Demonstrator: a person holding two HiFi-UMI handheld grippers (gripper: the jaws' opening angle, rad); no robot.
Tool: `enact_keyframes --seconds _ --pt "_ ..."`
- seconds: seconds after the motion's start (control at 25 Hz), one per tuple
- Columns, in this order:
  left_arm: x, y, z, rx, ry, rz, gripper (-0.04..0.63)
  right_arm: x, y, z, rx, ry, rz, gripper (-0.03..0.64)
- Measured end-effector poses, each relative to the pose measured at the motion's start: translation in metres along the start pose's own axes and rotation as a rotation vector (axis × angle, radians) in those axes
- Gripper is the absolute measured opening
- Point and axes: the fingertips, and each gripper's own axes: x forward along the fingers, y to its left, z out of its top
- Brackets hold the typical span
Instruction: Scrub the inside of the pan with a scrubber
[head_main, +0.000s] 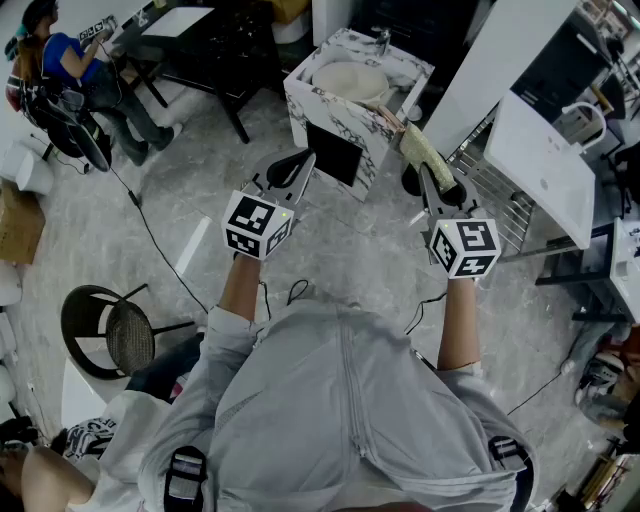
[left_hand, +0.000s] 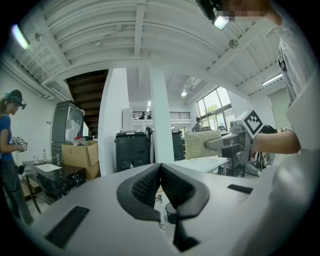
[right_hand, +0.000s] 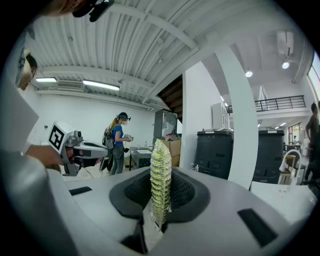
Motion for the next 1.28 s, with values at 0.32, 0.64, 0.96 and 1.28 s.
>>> enact_keyframes --seconds 0.32,0.64,0.96,1.28 --pt "0.019 -0.020 -0.004 0.000 -0.009 0.031 0.023 -0.011 -0.033 -0.007 -0.020 -0.012 0.012 0.084" --pt "0.043 -0.051 -0.010 0.011 0.025 0.082 0.023 -0.025 -0.074 -0.025 0.026 -0.015 0.071 0.086" --pt "0.064 -0.052 -0.027 -0.005 0.059 0.100 0.023 -0.015 -0.097 -0.042 0.037 -0.005 0.086 0.086" --pt "0.115 -0.004 -0.035 -0.007 0.043 0.106 0.023 0.033 -0.127 -0.042 0.031 0.006 0.057 0.086"
